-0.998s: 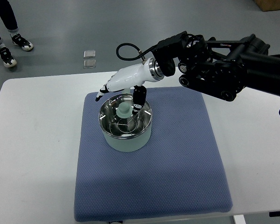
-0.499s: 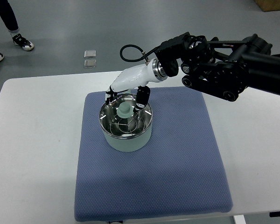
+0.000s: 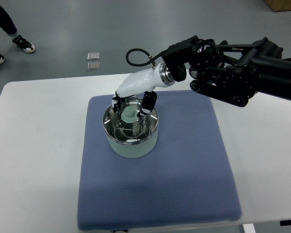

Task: Open lid and place right of pot
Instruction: 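Close the right hand fingers around the green lid knob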

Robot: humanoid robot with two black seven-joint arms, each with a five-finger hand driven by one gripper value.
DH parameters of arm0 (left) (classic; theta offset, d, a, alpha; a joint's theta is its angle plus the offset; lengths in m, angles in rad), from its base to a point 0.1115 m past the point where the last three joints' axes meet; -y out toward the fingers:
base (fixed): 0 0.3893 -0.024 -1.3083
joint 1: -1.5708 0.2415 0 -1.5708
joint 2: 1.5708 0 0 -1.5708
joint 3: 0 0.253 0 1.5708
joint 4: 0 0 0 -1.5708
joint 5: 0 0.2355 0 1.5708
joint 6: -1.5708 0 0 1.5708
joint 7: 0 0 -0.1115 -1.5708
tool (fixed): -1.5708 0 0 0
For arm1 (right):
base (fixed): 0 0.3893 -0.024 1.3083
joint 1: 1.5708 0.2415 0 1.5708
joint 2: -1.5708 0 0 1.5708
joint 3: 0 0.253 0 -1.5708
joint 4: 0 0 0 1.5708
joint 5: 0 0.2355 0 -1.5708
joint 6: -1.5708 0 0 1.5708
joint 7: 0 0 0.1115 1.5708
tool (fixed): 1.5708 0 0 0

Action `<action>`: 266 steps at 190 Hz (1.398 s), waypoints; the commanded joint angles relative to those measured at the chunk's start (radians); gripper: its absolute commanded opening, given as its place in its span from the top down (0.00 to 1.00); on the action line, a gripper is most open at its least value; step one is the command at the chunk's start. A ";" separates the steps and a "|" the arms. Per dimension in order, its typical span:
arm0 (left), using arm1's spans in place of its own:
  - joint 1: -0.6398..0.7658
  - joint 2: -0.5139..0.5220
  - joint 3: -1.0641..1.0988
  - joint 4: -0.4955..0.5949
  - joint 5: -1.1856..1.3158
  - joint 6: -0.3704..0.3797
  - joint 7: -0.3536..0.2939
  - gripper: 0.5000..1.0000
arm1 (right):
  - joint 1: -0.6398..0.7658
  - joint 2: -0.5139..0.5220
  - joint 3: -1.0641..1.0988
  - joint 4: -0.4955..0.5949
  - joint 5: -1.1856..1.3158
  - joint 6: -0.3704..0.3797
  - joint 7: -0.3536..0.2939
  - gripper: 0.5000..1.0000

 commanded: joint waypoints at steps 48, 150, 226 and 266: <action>0.000 0.000 0.000 0.000 -0.002 0.000 0.000 0.00 | 0.000 0.003 0.002 0.000 0.001 0.001 0.002 0.69; 0.000 0.000 0.000 0.003 -0.002 0.000 0.000 0.00 | -0.016 0.001 0.002 0.000 0.001 0.000 0.002 0.96; 0.000 0.000 0.000 0.003 -0.002 0.000 0.000 0.00 | -0.005 -0.025 0.016 0.000 0.017 0.012 0.003 1.00; 0.000 0.000 0.000 0.002 -0.002 0.000 0.000 0.00 | -0.003 -0.036 0.021 0.002 0.020 0.015 0.006 1.00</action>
